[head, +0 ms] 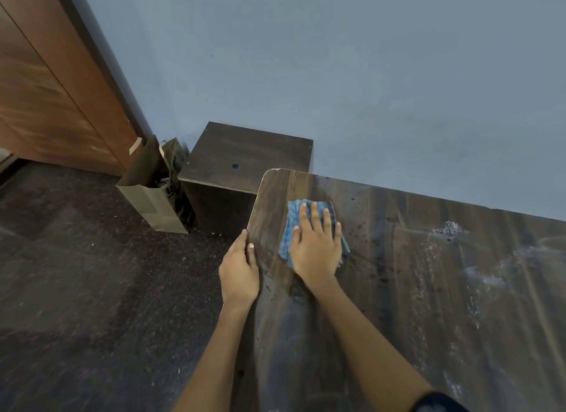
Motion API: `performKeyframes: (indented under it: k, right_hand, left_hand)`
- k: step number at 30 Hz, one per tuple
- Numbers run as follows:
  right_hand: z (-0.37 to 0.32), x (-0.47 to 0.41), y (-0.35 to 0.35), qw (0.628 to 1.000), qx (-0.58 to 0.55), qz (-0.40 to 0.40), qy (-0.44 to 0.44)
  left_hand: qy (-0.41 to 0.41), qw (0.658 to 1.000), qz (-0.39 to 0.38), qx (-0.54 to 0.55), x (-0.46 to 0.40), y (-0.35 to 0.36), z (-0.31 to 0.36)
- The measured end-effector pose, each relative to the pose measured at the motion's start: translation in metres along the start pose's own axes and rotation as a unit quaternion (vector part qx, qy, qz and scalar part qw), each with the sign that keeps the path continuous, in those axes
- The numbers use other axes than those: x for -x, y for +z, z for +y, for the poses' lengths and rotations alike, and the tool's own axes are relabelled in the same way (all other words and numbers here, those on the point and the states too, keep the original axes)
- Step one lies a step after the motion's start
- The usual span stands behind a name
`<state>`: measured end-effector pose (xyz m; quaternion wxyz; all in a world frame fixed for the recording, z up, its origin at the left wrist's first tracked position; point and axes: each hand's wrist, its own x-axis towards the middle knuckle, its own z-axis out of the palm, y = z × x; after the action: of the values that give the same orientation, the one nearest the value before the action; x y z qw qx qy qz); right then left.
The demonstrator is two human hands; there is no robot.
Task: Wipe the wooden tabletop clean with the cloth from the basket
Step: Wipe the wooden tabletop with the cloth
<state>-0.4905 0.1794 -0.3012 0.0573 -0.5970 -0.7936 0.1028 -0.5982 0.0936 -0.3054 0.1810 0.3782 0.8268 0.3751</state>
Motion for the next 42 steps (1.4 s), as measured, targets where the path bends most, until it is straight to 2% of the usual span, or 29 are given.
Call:
performKeyframes:
  k: [2,3,8,11,15,19,20,21,23,26,28,30,33,35,36,37,39,41,42]
  right_hand:
    - [-0.022,0.000,0.002,0.999,-0.015,-0.002,0.037]
    - [-0.030,0.004,0.004,1.000,-0.016,-0.003,0.018]
    - [-0.017,0.053,0.008,0.978,0.032,-0.030,-0.203]
    - [0.019,0.073,0.005,0.964,0.046,-0.023,-0.262]
    - [0.035,0.043,-0.008,0.979,0.051,-0.020,-0.196]
    - [-0.013,0.021,-0.003,1.000,0.009,-0.018,-0.018]
    - [-0.025,0.023,-0.001,1.000,0.000,-0.013,0.002]
    - [-0.034,0.028,0.000,1.000,-0.005,-0.015,-0.014]
    - [-0.040,0.043,0.002,0.990,0.009,-0.047,-0.135]
    - [-0.011,0.057,-0.001,0.940,0.035,-0.078,-0.329]
    - [0.016,0.053,-0.004,0.918,0.032,-0.093,-0.383]
    - [0.029,0.042,-0.006,0.930,0.043,-0.070,-0.358]
    - [0.001,0.031,-0.004,0.983,0.028,-0.022,-0.178]
    - [-0.030,0.036,0.003,0.998,0.004,-0.018,-0.065]
    - [-0.042,0.040,0.006,0.999,-0.007,-0.019,-0.044]
    - [-0.051,0.047,0.006,0.998,-0.010,-0.023,-0.058]
    - [-0.051,0.060,0.007,0.981,0.020,-0.047,-0.187]
    - [-0.029,0.070,0.004,0.935,0.058,-0.073,-0.342]
    - [-0.013,0.069,0.001,0.914,0.061,-0.091,-0.390]
  left_hand:
    - [0.005,1.000,0.002,-0.008,0.005,-0.002,0.000]
    - [0.007,1.000,0.003,-0.010,0.007,-0.002,0.000]
    - [0.007,1.000,0.004,0.013,0.017,-0.005,-0.004]
    - [-0.001,1.000,-0.001,-0.008,0.022,-0.007,-0.011]
    - [-0.001,1.000,-0.004,-0.014,0.032,-0.013,-0.013]
    - [-0.006,1.000,-0.009,-0.011,0.036,-0.016,-0.012]
    - [-0.007,1.000,-0.007,-0.009,0.037,-0.017,-0.011]
    - [-0.008,1.000,-0.004,-0.007,0.038,-0.017,-0.012]
    - [-0.008,1.000,0.004,0.001,0.042,-0.019,-0.013]
    - [0.007,1.000,0.014,0.015,0.051,-0.023,-0.016]
    - [0.005,1.000,0.015,0.013,0.056,-0.025,-0.018]
    - [-0.013,1.000,0.009,0.016,0.059,-0.026,-0.019]
    - [-0.029,0.999,0.006,0.016,0.062,-0.027,-0.019]
    - [-0.034,0.999,0.012,0.017,0.063,-0.028,-0.017]
    - [-0.034,0.999,0.016,0.016,0.063,-0.028,-0.017]
    - [-0.033,0.999,0.021,0.015,0.064,-0.028,-0.017]
    - [-0.030,0.999,0.030,0.017,0.066,-0.028,-0.017]
    - [-0.032,0.998,0.052,0.032,0.071,-0.031,-0.021]
    - [-0.034,0.997,0.063,0.041,0.074,-0.033,-0.023]
